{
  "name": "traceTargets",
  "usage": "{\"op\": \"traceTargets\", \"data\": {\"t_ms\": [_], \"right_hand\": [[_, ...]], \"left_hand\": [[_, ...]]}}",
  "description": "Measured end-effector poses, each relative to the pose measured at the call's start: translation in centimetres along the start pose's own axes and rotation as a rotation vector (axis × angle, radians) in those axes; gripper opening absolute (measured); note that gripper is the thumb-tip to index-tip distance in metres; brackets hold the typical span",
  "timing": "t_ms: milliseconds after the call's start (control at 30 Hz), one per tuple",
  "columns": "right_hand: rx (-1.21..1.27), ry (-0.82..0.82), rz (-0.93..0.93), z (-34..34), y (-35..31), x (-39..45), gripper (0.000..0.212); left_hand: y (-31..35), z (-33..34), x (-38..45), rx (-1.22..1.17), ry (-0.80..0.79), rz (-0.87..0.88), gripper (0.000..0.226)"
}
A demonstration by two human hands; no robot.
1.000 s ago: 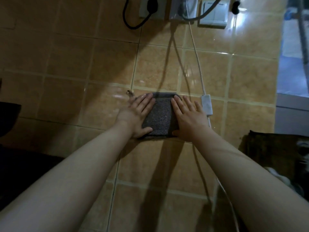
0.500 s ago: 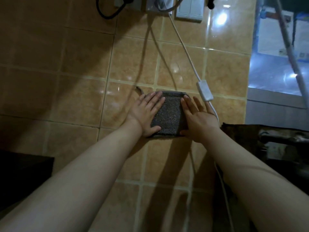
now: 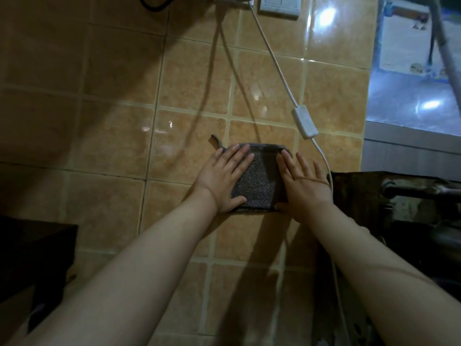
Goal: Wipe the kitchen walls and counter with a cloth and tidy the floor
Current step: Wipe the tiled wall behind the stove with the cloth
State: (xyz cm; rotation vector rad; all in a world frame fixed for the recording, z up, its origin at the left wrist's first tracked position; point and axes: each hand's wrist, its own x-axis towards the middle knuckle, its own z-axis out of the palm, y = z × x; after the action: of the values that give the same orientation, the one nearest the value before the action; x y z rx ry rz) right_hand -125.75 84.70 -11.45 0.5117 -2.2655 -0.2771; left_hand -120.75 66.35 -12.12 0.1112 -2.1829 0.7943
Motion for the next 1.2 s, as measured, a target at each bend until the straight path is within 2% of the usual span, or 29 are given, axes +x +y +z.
{"op": "traceTargets", "data": {"t_ms": [233,467,767,1200], "right_hand": [[0.000,0.028,-0.025,0.1,-1.8,-0.9,0.103],[0.020,0.068,-0.112,-0.7,-5.7,-0.4,0.106],[0.060,0.160,-0.221,-1.4,-11.0,0.8,0.111],[0.089,0.179,-0.309,-0.8,-16.0,0.7,0.113]], "left_hand": [[-0.1,0.8,-1.8,0.011,-0.045,-0.005,0.094],[-3.2,2.5,-4.9,0.087,-0.088,-0.040,0.095],[-7.8,5.0,-8.8,0.054,-0.103,-0.106,0.099],[-10.2,7.4,-13.5,0.085,-0.199,-0.169,0.099]]}}
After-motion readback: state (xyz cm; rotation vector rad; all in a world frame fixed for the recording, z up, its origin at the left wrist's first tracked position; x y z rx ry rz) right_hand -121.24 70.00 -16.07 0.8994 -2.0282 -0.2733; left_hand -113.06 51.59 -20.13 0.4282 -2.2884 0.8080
